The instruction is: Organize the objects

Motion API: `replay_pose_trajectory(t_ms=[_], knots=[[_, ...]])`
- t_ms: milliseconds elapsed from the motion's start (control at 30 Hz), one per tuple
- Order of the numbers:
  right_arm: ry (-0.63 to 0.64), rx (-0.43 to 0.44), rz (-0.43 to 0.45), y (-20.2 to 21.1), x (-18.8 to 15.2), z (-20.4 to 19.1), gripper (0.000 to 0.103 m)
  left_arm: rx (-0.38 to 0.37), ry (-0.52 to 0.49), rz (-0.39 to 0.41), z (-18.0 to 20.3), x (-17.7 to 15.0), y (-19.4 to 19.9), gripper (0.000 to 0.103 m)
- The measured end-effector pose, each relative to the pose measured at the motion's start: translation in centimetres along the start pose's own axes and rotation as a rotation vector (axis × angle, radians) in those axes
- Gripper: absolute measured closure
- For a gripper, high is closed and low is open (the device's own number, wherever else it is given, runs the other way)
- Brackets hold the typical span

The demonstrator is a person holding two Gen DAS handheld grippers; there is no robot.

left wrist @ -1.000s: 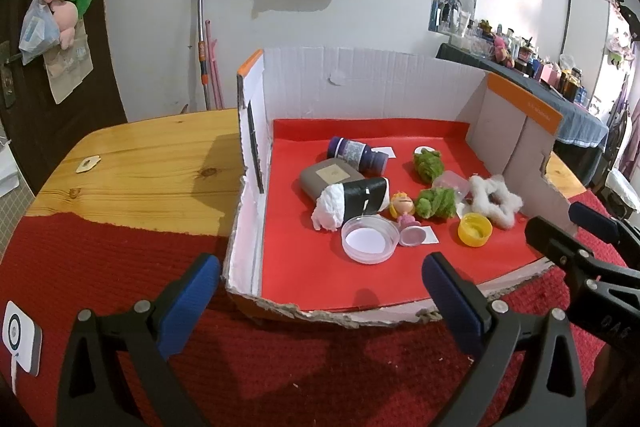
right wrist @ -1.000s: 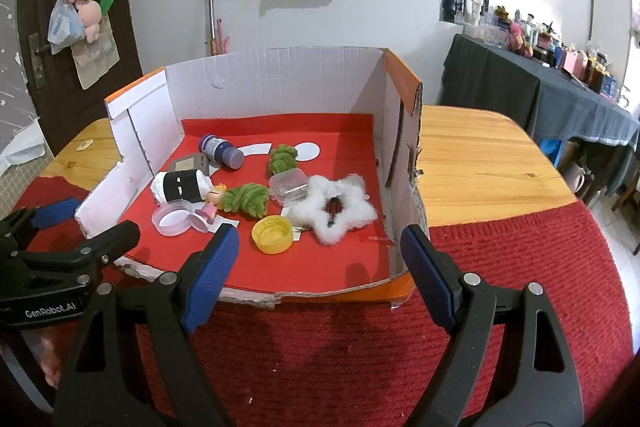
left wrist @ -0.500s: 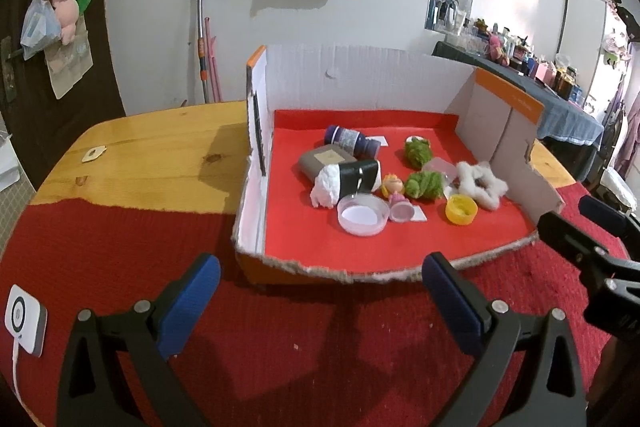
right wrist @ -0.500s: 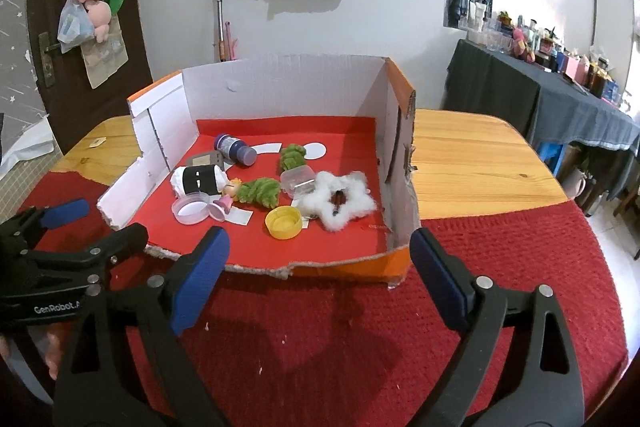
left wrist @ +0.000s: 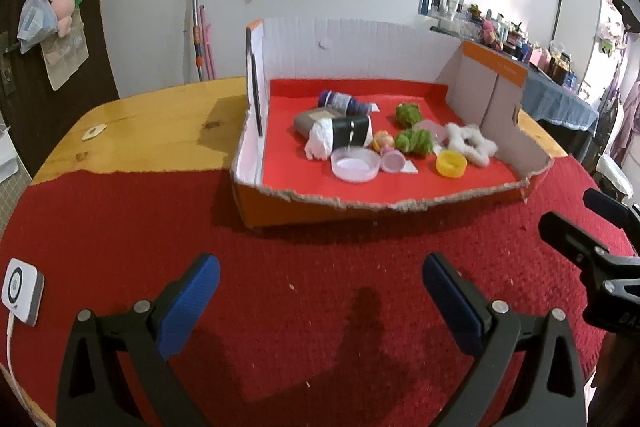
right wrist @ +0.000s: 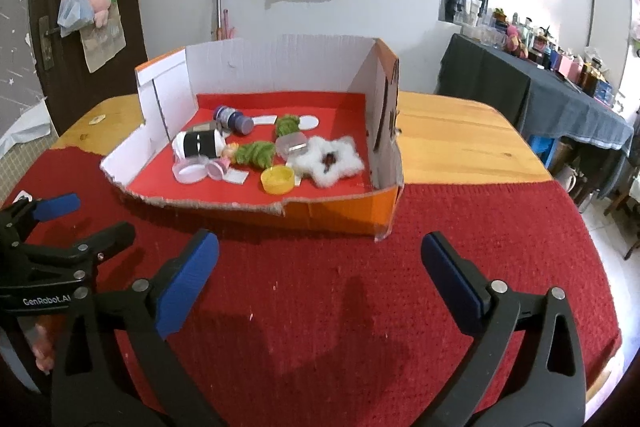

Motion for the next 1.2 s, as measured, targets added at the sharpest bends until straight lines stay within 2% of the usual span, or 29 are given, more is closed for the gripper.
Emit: replay_pose_trajectory(t_ms=[333,600,833,1200], knots=[[-0.03,0.003,-0.035,-0.9,-1.5,0.9,0.0,-0.001,0.004,-0.061,0.1,-1.5,-0.8,0.0],[-0.037,0.017,-0.122,-2.5,-3.1,1.2,0.0,0.015,-0.006,-0.143,0.2,-2.9,-2.1,0.0],[-0.054,0.032,-0.176,-3.4,-4.0,1.4,0.0,0.014,-0.004,-0.145,0.1,-3.0,-2.1,0.0],[-0.06,0.035,-0.205,-3.8,-4.4,1.4,0.0,0.016,-0.004,-0.149,0.0,-3.1,-2.3,0.0]])
Point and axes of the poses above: each gripper's, at about its wrist camera, not at the fingertips, and y roughly against the way its jaws point, z to its right, x to its top, the point moved 10 cm from there along -y, roughly the way its jaws point
